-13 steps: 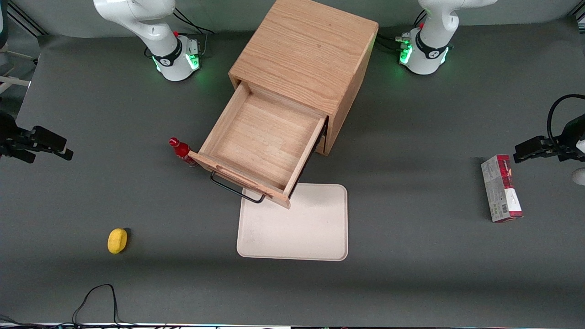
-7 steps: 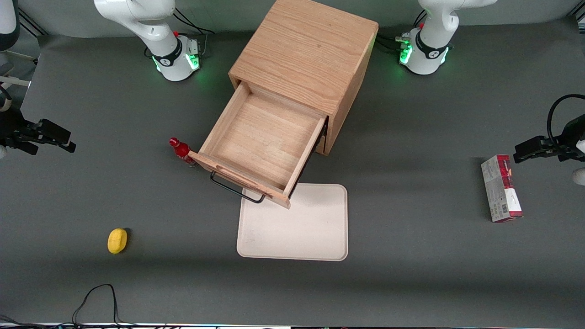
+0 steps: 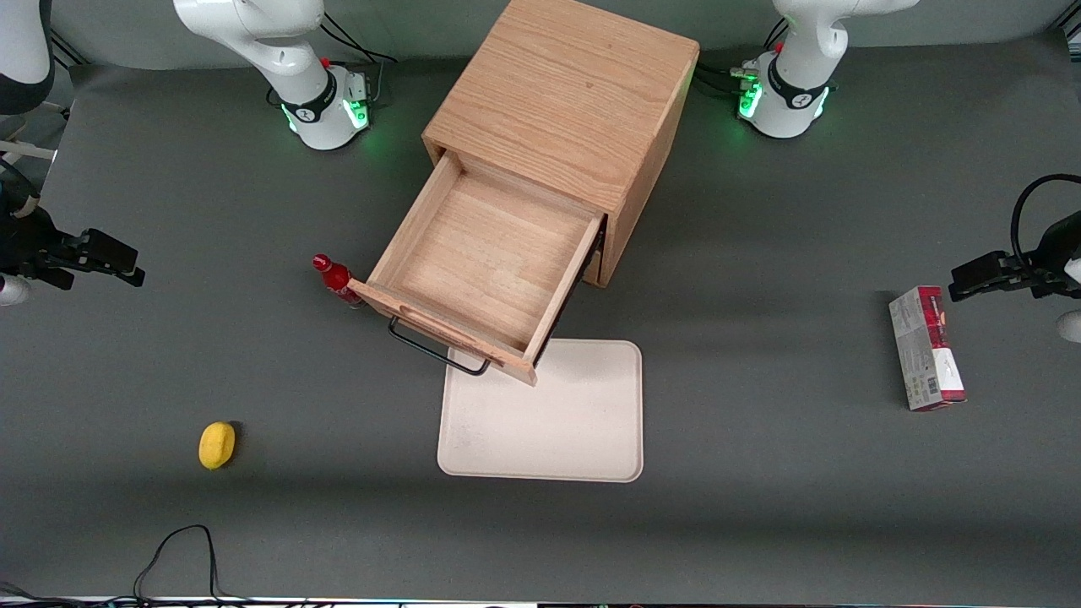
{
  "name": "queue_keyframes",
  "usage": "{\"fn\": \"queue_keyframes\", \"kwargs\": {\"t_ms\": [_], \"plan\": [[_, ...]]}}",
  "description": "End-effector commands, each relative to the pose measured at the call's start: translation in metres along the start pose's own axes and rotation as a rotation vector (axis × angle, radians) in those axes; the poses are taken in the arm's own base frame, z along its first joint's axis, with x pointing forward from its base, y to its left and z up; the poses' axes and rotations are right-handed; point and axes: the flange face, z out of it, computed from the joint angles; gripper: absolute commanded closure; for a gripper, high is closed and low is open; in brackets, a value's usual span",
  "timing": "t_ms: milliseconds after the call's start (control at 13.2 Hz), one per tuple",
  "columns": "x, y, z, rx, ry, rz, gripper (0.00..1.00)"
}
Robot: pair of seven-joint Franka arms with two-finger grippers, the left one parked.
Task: Open upper drawer
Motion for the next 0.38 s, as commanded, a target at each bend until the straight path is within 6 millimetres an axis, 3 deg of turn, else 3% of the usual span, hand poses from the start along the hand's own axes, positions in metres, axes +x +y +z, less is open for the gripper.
{"fn": "queue_keyframes", "kwargs": {"t_ms": [0, 303], "plan": [[-0.0016, 0.0048, -0.0009, -0.014, 0.005, 0.004, 0.0], [-0.0023, 0.008, -0.0005, -0.011, 0.001, 0.012, 0.0]]}}
